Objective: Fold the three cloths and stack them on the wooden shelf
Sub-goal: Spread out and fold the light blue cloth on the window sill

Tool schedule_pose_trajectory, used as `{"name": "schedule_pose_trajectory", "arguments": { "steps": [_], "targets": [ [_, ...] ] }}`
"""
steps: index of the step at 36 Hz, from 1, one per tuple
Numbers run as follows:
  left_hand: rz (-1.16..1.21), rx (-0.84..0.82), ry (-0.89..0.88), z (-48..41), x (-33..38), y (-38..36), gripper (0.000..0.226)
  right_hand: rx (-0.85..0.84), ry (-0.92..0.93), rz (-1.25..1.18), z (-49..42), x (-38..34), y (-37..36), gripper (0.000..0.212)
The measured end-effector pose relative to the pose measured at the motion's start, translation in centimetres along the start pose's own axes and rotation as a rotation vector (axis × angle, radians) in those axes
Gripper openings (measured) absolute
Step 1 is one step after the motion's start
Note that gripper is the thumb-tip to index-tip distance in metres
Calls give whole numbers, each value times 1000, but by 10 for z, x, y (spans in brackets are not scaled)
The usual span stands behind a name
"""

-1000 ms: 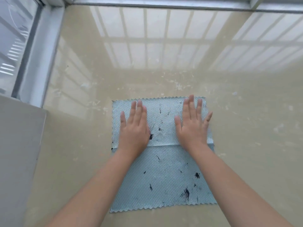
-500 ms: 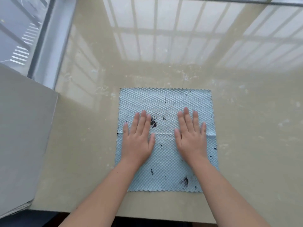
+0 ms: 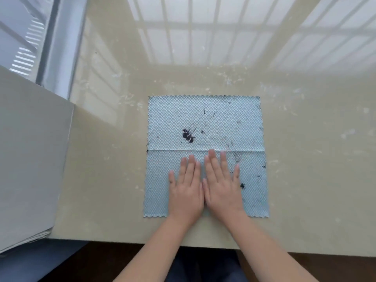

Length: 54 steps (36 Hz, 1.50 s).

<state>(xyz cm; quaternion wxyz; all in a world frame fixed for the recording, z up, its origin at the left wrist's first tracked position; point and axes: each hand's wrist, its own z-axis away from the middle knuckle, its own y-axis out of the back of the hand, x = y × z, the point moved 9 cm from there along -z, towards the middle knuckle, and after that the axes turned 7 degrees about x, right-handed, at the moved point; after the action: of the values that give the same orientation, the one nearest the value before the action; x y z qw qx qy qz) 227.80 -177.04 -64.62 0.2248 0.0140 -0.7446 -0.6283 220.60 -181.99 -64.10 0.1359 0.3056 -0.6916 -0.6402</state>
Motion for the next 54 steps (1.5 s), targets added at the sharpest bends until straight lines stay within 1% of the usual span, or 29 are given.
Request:
{"name": "schedule_pose_trajectory", "arguments": {
  "steps": [3, 5, 10, 13, 17, 20, 23, 25, 27, 29, 31, 33, 36, 38, 39, 41, 45, 50, 53, 54],
  "targets": [
    [-38, 6, 2, 12, 6, -7, 51, 1, -34, 22, 18, -3, -8, 53],
    [-31, 11, 12, 12, 5, -5, 51, -9, -69, 11, 20, 0, -10, 51],
    [-44, -65, 2, 10, -2, -4, 55, -51, -43, -4, 17, 8, -7, 59],
    [-80, -81, -7, 9, -13, 0, 66, -56, -97, -3, 21, 33, -1, 64],
    [-111, -94, 71, 6, -40, 7, 67, -63, -169, 23, 32, 72, 9, 67],
    [-151, -115, 98, 0, -57, 15, 60, -113, -183, 15, 36, 92, 13, 66],
    [-153, -19, 113, -5, -60, 34, 51, -116, -184, -11, 34, 96, 19, 62],
    [-93, 63, 65, -8, -47, 49, 42, -74, -176, -61, 23, 88, 28, 56],
    [-25, 80, 5, -9, -27, 56, 35, -54, -153, -128, 5, 72, 36, 50],
    [15, 34, 12, -11, -10, 56, 34, -45, -118, -209, -16, 55, 42, 47],
    [27, -25, 69, -15, -1, 52, 37, -57, -131, -338, -37, 43, 45, 47],
    [-2, -82, 127, -20, 3, 48, 40, -60, -144, -393, -52, 35, 47, 44],
    [-61, -135, 198, -32, 1, 44, 40, -81, -183, -376, -63, 36, 43, 45],
    [-84, -141, 221, -41, 1, 43, 35, -41, -185, -319, -65, 37, 46, 47],
    [-97, -149, 225, -45, 0, 42, 40, -8, -180, -274, -65, 37, 48, 46],
    [-132, -158, 206, -54, 0, 42, 47, 49, -174, -200, -60, 39, 53, 42],
    [-147, -116, 123, -73, 3, 40, 49, 81, -190, -120, -44, 43, 54, 37],
    [-83, -85, 21, -92, 13, 33, 39, 107, -215, -114, -28, 42, 52, 34],
    [-10, -76, -17, -99, 18, 28, 25, 99, -226, -134, -21, 40, 50, 32],
    [19, -78, -32, -101, 20, 26, 28, 92, -232, -135, -19, 40, 49, 32]
  ]
}}
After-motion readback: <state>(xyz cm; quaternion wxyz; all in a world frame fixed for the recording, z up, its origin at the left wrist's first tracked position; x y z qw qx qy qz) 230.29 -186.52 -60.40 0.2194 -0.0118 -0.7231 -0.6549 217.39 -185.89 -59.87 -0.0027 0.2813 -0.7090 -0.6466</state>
